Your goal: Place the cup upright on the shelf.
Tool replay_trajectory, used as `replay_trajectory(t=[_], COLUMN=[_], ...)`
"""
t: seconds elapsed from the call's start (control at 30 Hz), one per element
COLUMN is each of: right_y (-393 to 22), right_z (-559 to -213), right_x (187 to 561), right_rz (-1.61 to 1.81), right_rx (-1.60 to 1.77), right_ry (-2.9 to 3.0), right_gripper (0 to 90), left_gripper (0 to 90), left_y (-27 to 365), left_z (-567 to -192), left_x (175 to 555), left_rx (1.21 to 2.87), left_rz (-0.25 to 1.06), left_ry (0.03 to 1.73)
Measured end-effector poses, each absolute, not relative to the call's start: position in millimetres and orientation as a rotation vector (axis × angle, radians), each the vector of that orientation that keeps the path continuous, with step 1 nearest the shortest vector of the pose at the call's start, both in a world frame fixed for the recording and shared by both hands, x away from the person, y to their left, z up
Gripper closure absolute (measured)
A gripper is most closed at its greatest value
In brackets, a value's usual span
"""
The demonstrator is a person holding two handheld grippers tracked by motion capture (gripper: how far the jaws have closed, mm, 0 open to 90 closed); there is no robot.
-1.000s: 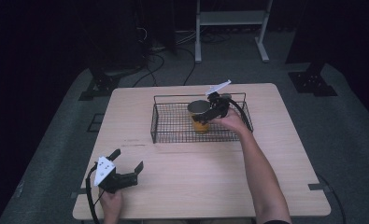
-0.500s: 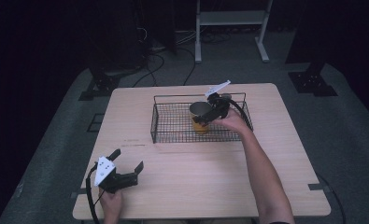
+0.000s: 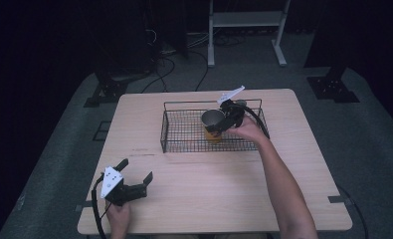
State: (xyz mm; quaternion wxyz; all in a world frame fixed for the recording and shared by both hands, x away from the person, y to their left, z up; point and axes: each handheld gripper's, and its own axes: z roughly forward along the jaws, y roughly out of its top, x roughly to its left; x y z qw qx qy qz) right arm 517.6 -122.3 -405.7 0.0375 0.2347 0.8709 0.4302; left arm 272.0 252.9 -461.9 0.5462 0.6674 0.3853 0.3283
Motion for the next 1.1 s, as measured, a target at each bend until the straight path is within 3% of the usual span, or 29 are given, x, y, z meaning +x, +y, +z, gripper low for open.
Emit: replay_trajectory(t=[1.1], right_y=[-157], right_z=[-373], right_x=[502], right_rz=[1.416], right_rx=[0.727], right_ry=[2.582], right_gripper=[0.0], left_gripper=[0.0], left_y=[252], left_z=[-462], left_x=[271], left_rx=[1.586], left_rz=[0.786], left_ry=[0.912])
